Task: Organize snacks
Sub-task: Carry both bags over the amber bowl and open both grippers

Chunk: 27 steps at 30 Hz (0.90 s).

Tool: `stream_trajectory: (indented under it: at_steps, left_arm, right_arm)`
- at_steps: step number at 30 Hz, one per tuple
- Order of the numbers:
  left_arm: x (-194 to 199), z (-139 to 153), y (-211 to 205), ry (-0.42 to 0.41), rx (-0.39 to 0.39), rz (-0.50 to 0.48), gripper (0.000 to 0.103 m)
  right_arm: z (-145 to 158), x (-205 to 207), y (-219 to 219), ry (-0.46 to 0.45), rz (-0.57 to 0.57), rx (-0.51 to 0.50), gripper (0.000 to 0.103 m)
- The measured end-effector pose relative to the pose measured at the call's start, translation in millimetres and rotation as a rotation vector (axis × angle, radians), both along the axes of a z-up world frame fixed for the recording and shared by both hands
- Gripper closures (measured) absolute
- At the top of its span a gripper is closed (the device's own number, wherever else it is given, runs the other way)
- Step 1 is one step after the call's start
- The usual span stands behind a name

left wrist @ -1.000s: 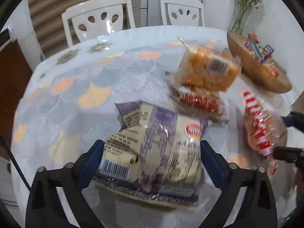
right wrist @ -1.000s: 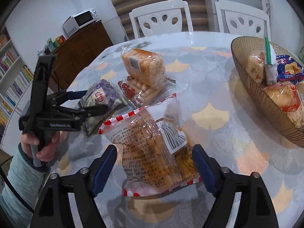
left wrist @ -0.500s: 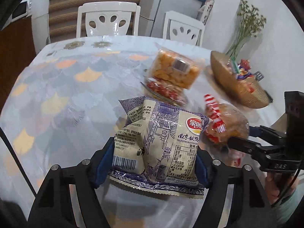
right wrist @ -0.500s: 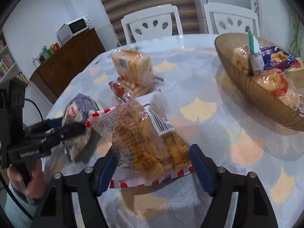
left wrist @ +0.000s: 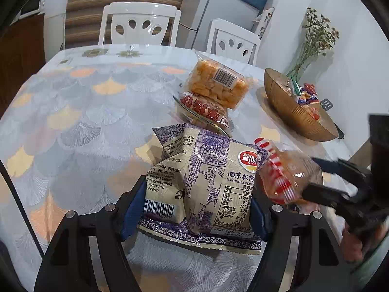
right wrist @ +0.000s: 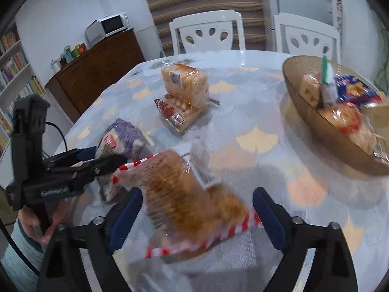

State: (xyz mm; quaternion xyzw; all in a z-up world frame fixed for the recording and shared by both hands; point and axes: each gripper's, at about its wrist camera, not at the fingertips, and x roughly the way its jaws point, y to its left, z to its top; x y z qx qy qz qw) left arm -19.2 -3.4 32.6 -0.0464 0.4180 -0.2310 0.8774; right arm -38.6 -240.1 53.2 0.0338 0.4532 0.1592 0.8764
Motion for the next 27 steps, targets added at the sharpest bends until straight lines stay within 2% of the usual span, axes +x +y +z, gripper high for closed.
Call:
stream_trajectory:
  at_steps: [2,5,7,9,11,14,20,22,27]
  left_arm:
    - [0,0,2,0.001,-0.011,-0.002,0.032]
    - [3,-2,8,0.014,-0.046,0.0,0.032]
    - [4,-2,11,0.02,-0.063,0.002,0.031]
    - [5,-3,12,0.023,-0.07,0.0,0.031]
    - [5,-3,12,0.022,-0.069,-0.001,0.031]
    - [3,-3,9,0.016,-0.058,0.0,0.031]
    - [-4,8,-3,-0.011,-0.011,0.005,0.032]
    - [-7,20,-9,-0.021,-0.041,-0.017,0.032]
    - [-11,60,-45,-0.082,-0.031,-0.093,0.032]
  right_arm:
    - [-9,12,-1,0.037,0.031,0.032,0.011]
    - [-29,30,-7,0.146,0.07,0.165,0.008]
    - [-28,27,-5,0.116,0.072,0.157,0.008]
    - [-27,21,2,0.098,0.073,0.105,0.011]
    - [-23,8,12,0.069,0.089,0.063,0.027]
    - [-18,-12,26,0.011,0.091,-0.007,0.033]
    - [-5,-35,16,-0.051,0.009,-0.029,0.034]
    - [4,-42,1,-0.06,-0.028,-0.019,0.034]
    - [23,-48,-40,-0.072,-0.137,-0.006,0.034]
